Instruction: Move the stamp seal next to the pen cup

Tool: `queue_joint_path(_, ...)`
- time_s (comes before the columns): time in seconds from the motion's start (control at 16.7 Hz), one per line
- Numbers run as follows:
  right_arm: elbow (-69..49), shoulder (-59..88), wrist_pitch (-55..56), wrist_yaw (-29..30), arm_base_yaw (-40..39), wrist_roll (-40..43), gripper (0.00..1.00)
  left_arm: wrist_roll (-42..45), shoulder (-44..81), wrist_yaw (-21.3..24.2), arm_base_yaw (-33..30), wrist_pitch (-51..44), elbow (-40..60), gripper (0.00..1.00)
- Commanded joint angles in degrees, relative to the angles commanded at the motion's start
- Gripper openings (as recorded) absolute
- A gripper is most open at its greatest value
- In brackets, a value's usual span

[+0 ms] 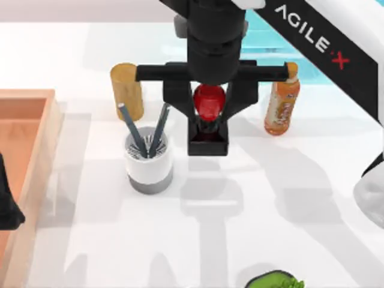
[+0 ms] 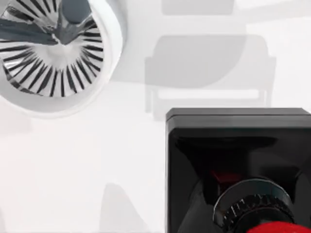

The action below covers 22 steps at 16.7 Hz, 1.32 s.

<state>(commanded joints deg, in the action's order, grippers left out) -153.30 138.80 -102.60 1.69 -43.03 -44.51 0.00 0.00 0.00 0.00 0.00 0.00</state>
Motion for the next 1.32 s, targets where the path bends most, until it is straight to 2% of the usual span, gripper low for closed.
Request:
queue_joint_path(0.48, 10.8, -3.8, 6.8, 0.1, -0.2, 0.0, 0.0, 0.0, 0.0, 0.0, 0.0, 0.0, 0.0, 1.0)
queue_joint_path(0.72, 11.1, -3.9, 7.0, 0.1, -0.2, 0.1, 0.0, 0.0, 0.0, 0.0, 0.0, 0.0, 0.0, 1.0)
queue_joint_path(1.32, 11.1, -3.9, 7.0, 0.1, -0.2, 0.1, 0.75, 0.0, 0.0, 0.0, 0.0, 0.0, 0.0, 1.0)
